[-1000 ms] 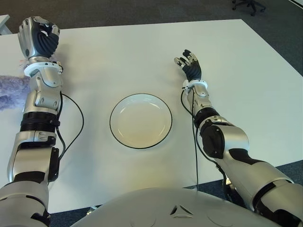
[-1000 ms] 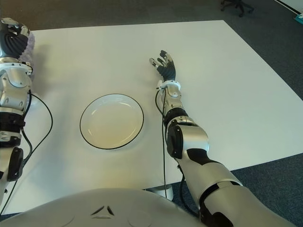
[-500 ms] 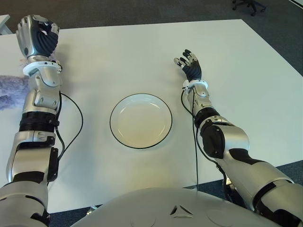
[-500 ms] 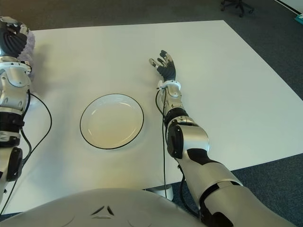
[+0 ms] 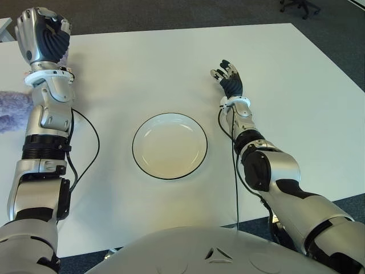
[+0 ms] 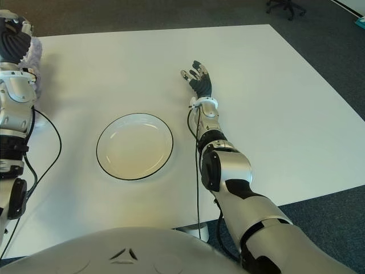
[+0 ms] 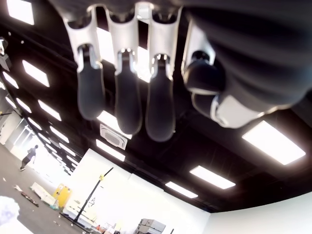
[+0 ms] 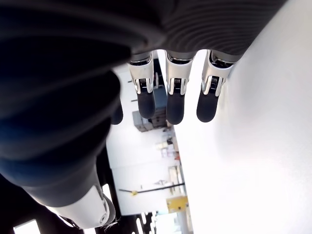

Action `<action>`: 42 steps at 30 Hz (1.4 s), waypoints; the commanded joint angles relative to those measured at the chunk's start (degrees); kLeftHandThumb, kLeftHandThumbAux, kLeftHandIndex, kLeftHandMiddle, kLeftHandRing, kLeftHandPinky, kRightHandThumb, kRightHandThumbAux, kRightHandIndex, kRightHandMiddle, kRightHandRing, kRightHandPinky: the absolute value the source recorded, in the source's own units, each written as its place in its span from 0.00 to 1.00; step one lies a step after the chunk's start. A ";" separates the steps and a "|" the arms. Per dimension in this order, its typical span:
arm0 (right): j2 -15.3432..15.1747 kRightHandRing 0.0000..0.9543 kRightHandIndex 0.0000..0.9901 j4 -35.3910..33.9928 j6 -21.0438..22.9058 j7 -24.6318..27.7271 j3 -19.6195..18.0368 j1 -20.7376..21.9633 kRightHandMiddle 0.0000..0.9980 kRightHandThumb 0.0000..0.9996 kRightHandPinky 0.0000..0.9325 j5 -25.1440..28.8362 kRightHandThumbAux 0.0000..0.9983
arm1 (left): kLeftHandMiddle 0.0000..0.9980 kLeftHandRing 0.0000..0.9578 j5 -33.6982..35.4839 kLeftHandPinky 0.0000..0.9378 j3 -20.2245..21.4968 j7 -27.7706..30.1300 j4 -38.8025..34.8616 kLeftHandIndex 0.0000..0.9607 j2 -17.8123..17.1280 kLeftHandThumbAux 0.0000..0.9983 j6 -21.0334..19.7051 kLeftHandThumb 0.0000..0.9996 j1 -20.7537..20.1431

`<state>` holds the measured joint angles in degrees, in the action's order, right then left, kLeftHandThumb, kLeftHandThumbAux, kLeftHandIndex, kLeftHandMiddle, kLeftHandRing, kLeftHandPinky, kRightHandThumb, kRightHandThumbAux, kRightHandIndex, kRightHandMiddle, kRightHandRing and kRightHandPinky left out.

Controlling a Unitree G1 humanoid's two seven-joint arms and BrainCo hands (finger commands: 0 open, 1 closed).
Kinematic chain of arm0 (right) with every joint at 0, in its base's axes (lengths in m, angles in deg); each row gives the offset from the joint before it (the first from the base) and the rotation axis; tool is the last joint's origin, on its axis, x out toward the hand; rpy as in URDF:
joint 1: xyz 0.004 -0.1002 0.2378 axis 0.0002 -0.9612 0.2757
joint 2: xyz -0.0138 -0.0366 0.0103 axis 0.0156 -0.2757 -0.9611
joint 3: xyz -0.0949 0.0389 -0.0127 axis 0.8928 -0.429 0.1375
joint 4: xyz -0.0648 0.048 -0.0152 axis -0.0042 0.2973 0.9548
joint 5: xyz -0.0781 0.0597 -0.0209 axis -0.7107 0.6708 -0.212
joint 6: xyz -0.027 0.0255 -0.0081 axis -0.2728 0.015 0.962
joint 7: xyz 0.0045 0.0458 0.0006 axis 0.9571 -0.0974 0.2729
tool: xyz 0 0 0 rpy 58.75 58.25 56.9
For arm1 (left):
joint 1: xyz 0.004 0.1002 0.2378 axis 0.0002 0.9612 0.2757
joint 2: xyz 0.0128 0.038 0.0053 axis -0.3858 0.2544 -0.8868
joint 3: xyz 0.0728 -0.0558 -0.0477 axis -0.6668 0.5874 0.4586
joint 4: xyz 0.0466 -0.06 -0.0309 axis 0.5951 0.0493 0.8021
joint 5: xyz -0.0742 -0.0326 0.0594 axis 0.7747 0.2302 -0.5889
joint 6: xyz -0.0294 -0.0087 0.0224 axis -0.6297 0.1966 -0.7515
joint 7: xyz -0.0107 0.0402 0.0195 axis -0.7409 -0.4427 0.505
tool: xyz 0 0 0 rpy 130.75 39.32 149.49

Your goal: Put the doll into the plate.

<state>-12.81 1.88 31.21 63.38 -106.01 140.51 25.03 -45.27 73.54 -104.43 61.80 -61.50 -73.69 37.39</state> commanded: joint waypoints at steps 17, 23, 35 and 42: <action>0.43 0.12 0.14 2.55 3.32 -0.26 -0.39 -3.37 0.10 0.37 0.18 0.51 0.83 | 0.42 0.41 1.52 0.33 0.26 0.44 -2.32 0.43 3.66 0.69 -2.00 0.70 5.22; 0.37 0.12 0.14 2.59 3.66 -0.19 -0.62 -3.24 0.10 0.38 0.18 0.71 0.82 | 0.32 0.32 2.34 0.27 0.33 -0.23 0.20 0.23 4.07 0.36 -0.54 0.55 5.21; 0.20 0.12 0.12 2.65 4.17 0.01 -1.17 -3.13 0.10 0.38 0.16 1.07 0.82 | 0.21 0.20 3.48 0.17 0.00 -2.41 8.23 0.14 4.09 0.31 5.84 0.53 6.28; 0.04 0.11 0.13 2.69 4.38 -0.30 -0.99 -3.06 0.10 0.40 0.16 0.84 0.82 | 0.19 0.16 3.45 0.15 -0.56 -4.97 13.26 0.13 4.51 0.31 9.12 0.50 5.69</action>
<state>-13.24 1.98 31.67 63.72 -106.79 140.59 25.56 -42.12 73.66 -108.34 72.63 -57.86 -65.44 42.88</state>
